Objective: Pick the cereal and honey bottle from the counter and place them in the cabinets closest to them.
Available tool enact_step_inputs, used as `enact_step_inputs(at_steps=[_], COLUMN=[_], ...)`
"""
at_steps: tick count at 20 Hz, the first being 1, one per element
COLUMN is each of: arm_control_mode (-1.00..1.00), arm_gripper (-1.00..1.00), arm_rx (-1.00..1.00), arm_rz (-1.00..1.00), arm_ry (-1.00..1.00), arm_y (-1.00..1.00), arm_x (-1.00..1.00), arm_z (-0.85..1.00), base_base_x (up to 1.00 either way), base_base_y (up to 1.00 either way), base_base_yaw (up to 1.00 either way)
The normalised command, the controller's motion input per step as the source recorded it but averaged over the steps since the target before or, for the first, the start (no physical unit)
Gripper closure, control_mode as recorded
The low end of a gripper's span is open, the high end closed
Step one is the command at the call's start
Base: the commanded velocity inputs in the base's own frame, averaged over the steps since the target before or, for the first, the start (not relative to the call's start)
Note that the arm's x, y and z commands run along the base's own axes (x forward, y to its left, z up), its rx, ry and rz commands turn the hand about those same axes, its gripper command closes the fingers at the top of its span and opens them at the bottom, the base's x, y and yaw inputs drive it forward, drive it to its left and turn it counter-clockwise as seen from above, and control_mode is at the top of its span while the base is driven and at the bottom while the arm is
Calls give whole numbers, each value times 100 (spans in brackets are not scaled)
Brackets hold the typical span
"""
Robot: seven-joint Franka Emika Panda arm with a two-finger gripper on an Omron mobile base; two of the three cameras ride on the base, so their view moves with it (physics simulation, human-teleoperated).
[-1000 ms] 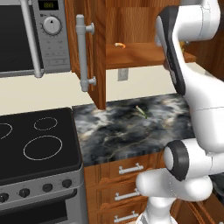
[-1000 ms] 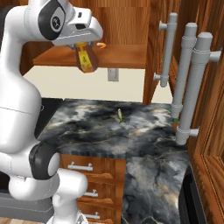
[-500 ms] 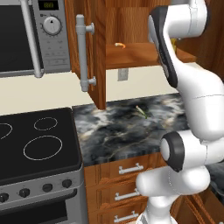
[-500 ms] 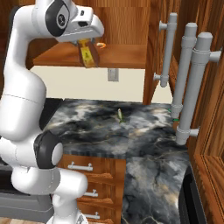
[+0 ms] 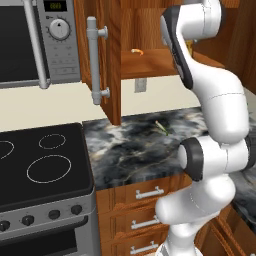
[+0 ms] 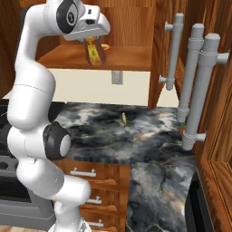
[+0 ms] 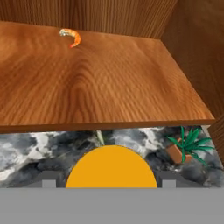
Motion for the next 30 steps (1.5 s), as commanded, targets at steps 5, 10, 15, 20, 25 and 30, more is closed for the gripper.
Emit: enact_step_inputs(at_steps=[5, 10, 15, 20, 25, 30], arm_control_mode=[-100, -100, -100, -100, -100, -100], arm_gripper=[100, 100, 100, 100, 100, 100], arm_rx=[1, 0, 1, 0, 0, 0], arm_rz=[0, 0, 0, 0, 0, 0], arm_ry=[1, 0, 0, 0, 0, 0], arm_y=[0, 0, -1, -4, -4, 0], arm_x=[50, 43, 38, 26, 22, 2], arm_z=[2, 0, -1, -7, -8, -1], base_base_x=[0, 0, 0, 0, 0, 0], base_base_y=[0, 0, 0, 0, 0, 0], base_base_yaw=[0, 0, 0, 0, 0, 0])
